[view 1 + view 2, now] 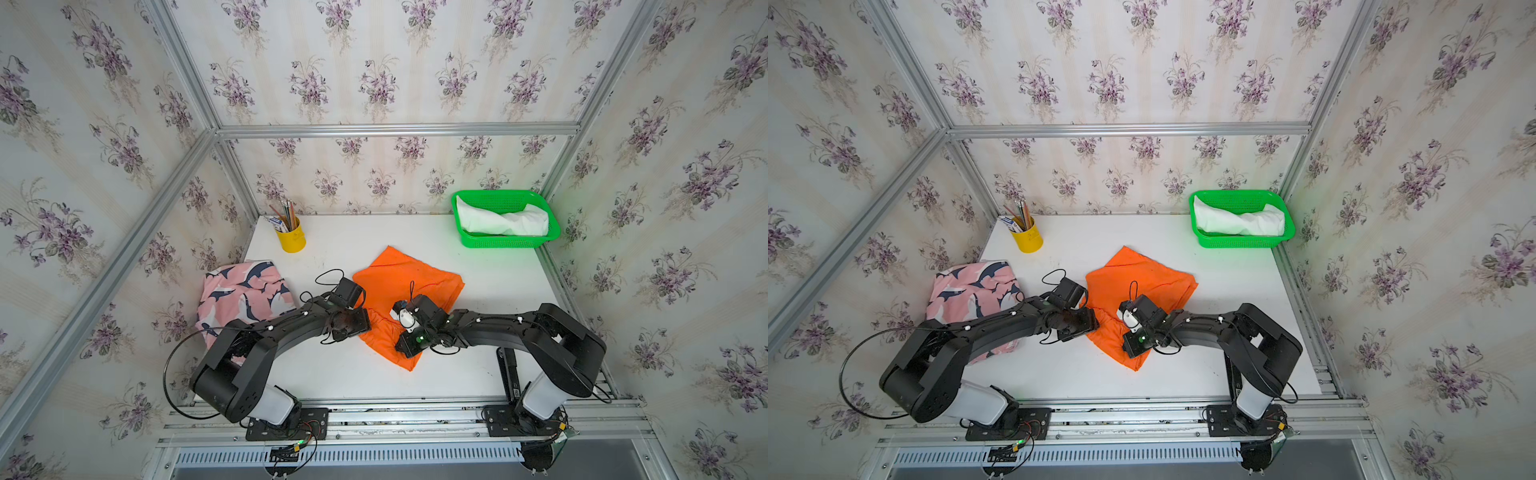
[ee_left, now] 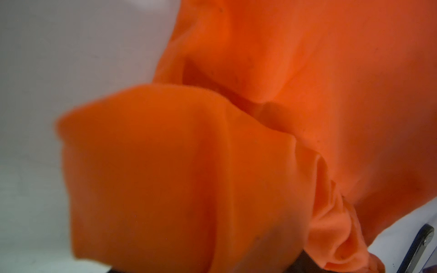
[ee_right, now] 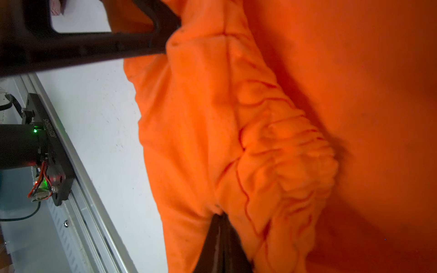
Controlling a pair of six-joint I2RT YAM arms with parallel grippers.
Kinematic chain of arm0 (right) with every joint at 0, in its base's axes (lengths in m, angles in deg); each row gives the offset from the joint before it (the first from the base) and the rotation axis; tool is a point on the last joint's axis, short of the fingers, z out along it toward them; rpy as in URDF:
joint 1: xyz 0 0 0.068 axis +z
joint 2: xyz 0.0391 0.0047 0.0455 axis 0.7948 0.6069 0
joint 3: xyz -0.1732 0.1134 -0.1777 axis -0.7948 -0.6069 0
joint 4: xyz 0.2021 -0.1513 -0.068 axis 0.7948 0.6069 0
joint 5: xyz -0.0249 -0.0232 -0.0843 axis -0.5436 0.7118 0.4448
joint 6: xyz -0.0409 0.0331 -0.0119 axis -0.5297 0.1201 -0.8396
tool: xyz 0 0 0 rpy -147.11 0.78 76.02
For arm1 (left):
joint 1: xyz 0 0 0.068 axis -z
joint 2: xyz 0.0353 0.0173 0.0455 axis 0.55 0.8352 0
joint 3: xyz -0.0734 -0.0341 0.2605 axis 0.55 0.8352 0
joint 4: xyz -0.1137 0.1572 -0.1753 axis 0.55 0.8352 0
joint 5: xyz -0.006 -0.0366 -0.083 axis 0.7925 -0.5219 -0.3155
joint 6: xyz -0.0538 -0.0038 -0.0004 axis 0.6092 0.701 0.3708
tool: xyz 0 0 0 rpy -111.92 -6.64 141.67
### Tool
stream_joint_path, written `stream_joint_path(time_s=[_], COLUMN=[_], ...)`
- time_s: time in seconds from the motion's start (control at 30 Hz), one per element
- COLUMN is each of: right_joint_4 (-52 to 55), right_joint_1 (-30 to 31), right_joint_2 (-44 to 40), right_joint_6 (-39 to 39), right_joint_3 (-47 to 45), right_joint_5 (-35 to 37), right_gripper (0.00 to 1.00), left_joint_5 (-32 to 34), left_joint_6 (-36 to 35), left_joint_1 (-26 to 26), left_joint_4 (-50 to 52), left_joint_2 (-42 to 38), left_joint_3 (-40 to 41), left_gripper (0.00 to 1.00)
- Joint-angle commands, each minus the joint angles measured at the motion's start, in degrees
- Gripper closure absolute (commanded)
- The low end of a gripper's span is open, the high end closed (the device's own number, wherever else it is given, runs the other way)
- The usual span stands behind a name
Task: Roll up the shorts
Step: Roll the shorts at the center of the board.
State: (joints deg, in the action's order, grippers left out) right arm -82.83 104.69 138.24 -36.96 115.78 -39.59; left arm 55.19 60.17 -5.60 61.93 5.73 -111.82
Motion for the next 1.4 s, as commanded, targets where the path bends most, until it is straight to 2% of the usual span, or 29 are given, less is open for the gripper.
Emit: stream_joint_path(time_s=[0.0, 0.13, 0.23, 0.4, 0.57, 0.73, 1.0, 1.23, 1.37], right_joint_4=[12.0, 13.4, 14.8, 17.6, 16.2, 10.4, -0.6, -10.8, -20.3], right_joint_1=[-0.1, -0.1, 0.2, 5.3, 13.9, 21.8, 28.1, 28.7, 28.9], right_joint_2=[-0.1, -1.5, -4.4, -11.1, -12.2, -6.4, 6.6, 12.8, 12.7], right_joint_6=[-2.1, -2.0, -1.5, -2.4, -6.4, -13.6, -26.0, -34.7, -40.6], right_joint_3=[-0.9, -0.2, 0.7, 4.4, 8.5, 12.2, 13.4, 10.8, 7.1], right_joint_5=[7.8, 10.2, 13.9, 23.9, 32.8, 42.4, 56.4, 69.9, 72.0], right_gripper=[0.93, 0.92, 0.89, 0.77, 0.55, 0.29, 0.01, 0.01, 0.11], left_joint_5=[1.6, 0.5, -0.2, -1.4, -2.5, -4.8, -6.9, -10.6, -12.1], left_joint_6=[-2.1, -3.2, -3.3, -2.9, -2.7, -2.2, -2.2, -1.3, -1.2], left_joint_1=[-1.1, -1.5, -1.4, -1.4, -1.4, -1.4, -1.4, -1.4, -1.4], left_joint_4=[1.3, 1.5, 2.1, 3.6, 5.5, 6.6, 8.6, 8.1, 8.3], left_joint_2=[1.1, 1.5, 0.5, -3.3, -5.9, -7.4, -8.6, -9.4, -10.0], left_joint_3=[-1.0, -2.0, -1.8, -0.4, 0.1, 0.2, 0.1, 1.8, 2.4], left_gripper=[0.42, 0.65, 0.72, 0.75, 0.75, 0.75, 0.75, 0.75, 0.74])
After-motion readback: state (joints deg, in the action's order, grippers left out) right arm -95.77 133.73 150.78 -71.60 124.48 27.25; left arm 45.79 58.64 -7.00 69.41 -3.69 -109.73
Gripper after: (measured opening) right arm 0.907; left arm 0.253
